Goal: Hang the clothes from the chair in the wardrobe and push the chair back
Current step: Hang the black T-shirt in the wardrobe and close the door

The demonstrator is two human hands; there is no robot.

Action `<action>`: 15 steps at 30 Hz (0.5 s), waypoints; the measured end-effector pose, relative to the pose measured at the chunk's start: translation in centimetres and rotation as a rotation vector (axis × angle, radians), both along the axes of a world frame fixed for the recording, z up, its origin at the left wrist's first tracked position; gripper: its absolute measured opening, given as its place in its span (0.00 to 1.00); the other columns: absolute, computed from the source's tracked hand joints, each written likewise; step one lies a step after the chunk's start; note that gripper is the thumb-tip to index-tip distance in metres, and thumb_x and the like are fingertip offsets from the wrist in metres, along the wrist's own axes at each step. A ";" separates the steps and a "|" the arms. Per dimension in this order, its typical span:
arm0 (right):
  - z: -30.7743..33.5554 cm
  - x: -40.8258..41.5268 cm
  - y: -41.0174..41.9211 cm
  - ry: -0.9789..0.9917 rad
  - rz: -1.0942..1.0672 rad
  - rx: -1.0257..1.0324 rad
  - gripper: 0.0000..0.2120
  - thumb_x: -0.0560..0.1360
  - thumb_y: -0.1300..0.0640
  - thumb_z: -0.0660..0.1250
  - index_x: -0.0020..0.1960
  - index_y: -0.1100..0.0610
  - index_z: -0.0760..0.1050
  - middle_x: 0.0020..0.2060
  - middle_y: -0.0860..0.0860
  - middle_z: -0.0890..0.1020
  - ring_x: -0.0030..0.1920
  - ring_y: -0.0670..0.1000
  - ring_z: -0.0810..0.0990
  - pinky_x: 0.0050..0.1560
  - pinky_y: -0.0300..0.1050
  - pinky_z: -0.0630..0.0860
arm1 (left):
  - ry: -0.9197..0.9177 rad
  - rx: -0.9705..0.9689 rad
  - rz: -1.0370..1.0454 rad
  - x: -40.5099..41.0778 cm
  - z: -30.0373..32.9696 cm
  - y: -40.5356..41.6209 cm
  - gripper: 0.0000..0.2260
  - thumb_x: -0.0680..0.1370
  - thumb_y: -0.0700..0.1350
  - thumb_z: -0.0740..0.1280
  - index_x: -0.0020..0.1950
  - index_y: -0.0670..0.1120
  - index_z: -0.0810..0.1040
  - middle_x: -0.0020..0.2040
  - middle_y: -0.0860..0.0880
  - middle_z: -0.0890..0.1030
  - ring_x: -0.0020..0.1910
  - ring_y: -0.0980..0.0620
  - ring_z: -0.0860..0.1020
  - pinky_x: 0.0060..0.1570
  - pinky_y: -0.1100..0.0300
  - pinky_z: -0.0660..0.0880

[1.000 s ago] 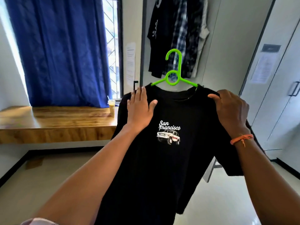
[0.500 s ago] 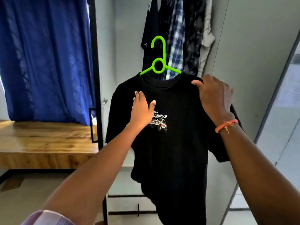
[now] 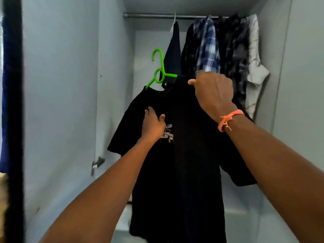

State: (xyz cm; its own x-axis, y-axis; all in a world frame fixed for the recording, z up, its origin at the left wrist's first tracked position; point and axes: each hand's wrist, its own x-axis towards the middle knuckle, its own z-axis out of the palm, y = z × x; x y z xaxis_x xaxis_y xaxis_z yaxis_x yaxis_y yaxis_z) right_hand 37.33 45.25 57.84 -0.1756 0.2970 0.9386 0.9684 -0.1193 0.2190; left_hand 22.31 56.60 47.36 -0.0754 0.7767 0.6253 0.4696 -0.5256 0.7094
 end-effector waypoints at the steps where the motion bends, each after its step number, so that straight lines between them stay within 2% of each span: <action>1: 1.5 -0.2 1.8 -0.009 -0.003 0.011 0.18 0.83 0.49 0.59 0.53 0.65 0.74 0.48 0.63 0.81 0.48 0.67 0.80 0.37 0.53 0.64 | -0.040 0.023 0.000 0.1 1.0 2.1 0.26 0.82 0.50 0.61 0.77 0.39 0.61 0.74 0.39 0.67 0.73 0.41 0.67 0.72 0.49 0.66; 2: 3.2 -0.5 3.9 -0.026 -0.004 0.025 0.16 0.83 0.52 0.59 0.53 0.65 0.75 0.49 0.63 0.81 0.49 0.68 0.80 0.38 0.53 0.65 | -0.076 0.047 0.000 0.2 2.2 4.2 0.25 0.82 0.50 0.60 0.76 0.40 0.63 0.72 0.41 0.70 0.69 0.44 0.72 0.67 0.54 0.71; 3: 4.7 -0.9 5.6 -0.045 -0.010 0.041 0.13 0.83 0.55 0.60 0.53 0.66 0.76 0.50 0.63 0.81 0.50 0.68 0.80 0.39 0.54 0.67 | -0.092 0.062 -0.011 0.2 3.2 5.8 0.23 0.83 0.49 0.60 0.76 0.41 0.63 0.70 0.43 0.72 0.63 0.47 0.76 0.59 0.63 0.75; 4: 6.0 -1.2 7.2 -0.062 -0.017 0.056 0.11 0.82 0.58 0.60 0.53 0.66 0.76 0.50 0.64 0.81 0.50 0.68 0.80 0.39 0.54 0.68 | -0.092 0.082 -0.024 0.3 4.1 7.2 0.23 0.83 0.49 0.59 0.76 0.42 0.63 0.70 0.43 0.72 0.58 0.50 0.78 0.48 0.71 0.76; 5: 7.6 -1.6 9.2 -0.072 -0.013 0.074 0.10 0.82 0.60 0.60 0.54 0.66 0.77 0.51 0.64 0.80 0.51 0.69 0.80 0.40 0.55 0.69 | -0.086 0.108 -0.028 0.3 5.2 8.9 0.24 0.84 0.49 0.58 0.78 0.42 0.61 0.72 0.43 0.71 0.59 0.52 0.77 0.44 0.75 0.74; 6: 9.1 -1.8 10.7 -0.073 -0.018 0.092 0.11 0.81 0.61 0.60 0.56 0.66 0.77 0.52 0.65 0.80 0.52 0.69 0.79 0.41 0.55 0.71 | -0.077 0.127 -0.036 0.4 6.2 10.2 0.25 0.84 0.50 0.57 0.79 0.42 0.58 0.74 0.43 0.67 0.65 0.51 0.74 0.51 0.76 0.72; 8: 12.0 -2.8 14.0 -0.062 -0.026 0.112 0.13 0.81 0.61 0.59 0.59 0.67 0.77 0.56 0.65 0.80 0.55 0.69 0.79 0.47 0.57 0.75 | -0.090 0.176 -0.051 0.3 8.4 12.9 0.27 0.84 0.51 0.57 0.80 0.41 0.54 0.78 0.43 0.62 0.75 0.47 0.64 0.72 0.62 0.64; 9: 13.3 -3.3 15.2 -0.058 -0.029 0.117 0.13 0.81 0.61 0.59 0.60 0.67 0.77 0.57 0.65 0.79 0.56 0.69 0.79 0.50 0.57 0.76 | -0.116 0.188 -0.061 0.2 9.5 13.9 0.27 0.84 0.51 0.56 0.80 0.42 0.54 0.78 0.43 0.61 0.77 0.46 0.62 0.75 0.56 0.60; 12: 17.4 -4.8 19.1 -0.074 -0.022 0.152 0.14 0.80 0.63 0.58 0.62 0.67 0.76 0.59 0.65 0.79 0.59 0.69 0.78 0.55 0.58 0.75 | -0.194 0.204 -0.071 -0.4 12.9 17.5 0.27 0.85 0.51 0.55 0.80 0.42 0.53 0.79 0.44 0.59 0.78 0.47 0.58 0.75 0.57 0.55; 15: 20.5 -5.3 22.4 -0.081 -0.041 0.176 0.14 0.80 0.64 0.58 0.61 0.66 0.77 0.59 0.65 0.79 0.60 0.68 0.77 0.56 0.57 0.75 | -0.210 0.252 -0.094 -1.2 16.3 21.3 0.27 0.85 0.52 0.55 0.80 0.42 0.53 0.80 0.45 0.59 0.78 0.48 0.58 0.74 0.60 0.55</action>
